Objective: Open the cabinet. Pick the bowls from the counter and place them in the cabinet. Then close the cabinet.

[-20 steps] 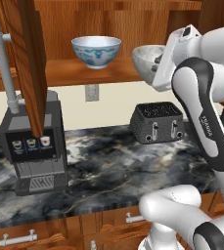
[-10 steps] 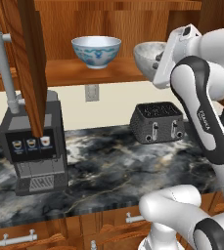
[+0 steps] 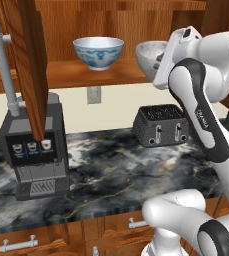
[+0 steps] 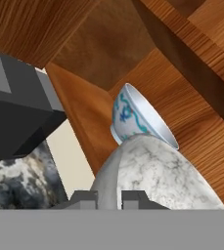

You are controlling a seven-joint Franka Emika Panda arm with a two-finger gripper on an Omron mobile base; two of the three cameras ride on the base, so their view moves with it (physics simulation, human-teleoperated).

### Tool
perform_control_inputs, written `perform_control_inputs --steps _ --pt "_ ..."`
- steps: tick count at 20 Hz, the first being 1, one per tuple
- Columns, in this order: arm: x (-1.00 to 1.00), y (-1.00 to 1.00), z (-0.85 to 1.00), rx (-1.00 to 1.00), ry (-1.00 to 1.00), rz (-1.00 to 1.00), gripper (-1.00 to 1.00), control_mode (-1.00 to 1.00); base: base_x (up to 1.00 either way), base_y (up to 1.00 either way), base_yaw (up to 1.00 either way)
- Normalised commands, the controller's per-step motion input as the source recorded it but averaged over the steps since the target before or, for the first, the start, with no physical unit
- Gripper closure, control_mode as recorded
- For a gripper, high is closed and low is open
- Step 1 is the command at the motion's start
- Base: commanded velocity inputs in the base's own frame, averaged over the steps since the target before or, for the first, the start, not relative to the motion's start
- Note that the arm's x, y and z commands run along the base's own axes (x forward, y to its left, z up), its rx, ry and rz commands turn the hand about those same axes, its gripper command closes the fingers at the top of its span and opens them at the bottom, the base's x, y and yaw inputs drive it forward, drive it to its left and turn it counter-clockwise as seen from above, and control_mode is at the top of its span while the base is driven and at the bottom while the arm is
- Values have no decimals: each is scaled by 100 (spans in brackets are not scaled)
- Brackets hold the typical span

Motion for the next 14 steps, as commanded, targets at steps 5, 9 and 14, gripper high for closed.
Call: perform_control_inputs --steps 5,9,14 --pt "42 -9 0 0 0 0 100 -100 0 0 0" --pt "43 -11 0 0 0 0 100 -100 0 0 0" --pt "47 -8 0 0 0 0 100 -100 0 0 0"
